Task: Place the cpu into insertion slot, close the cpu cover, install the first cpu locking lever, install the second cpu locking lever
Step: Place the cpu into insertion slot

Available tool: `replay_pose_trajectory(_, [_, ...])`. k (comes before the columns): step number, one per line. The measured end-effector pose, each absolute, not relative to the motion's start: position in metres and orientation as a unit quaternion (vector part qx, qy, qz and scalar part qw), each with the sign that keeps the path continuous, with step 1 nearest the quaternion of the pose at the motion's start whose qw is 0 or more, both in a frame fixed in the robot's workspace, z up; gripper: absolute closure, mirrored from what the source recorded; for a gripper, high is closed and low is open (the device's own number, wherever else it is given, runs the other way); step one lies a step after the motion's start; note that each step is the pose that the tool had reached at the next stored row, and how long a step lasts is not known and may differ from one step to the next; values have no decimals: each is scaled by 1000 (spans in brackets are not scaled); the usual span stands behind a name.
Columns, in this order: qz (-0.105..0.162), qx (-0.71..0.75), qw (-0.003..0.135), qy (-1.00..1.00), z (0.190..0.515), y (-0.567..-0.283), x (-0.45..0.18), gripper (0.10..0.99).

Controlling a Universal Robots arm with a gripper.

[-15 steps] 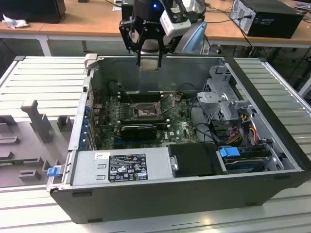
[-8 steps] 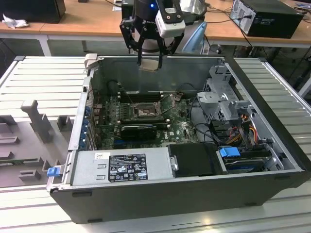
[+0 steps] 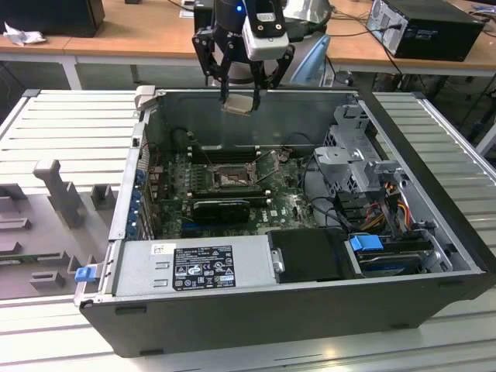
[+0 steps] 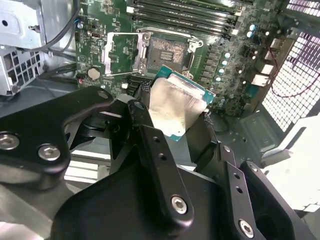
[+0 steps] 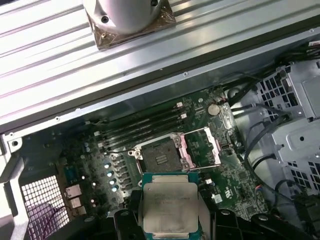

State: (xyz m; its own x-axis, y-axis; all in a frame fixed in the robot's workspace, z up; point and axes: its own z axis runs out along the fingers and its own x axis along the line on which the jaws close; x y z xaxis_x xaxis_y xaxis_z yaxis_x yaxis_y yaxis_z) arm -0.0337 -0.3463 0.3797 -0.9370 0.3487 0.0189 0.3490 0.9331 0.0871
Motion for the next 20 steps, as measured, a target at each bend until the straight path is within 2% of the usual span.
replay_pose_trajectory(20, [-43,-348,-6,-937,380,-346,-34,553])
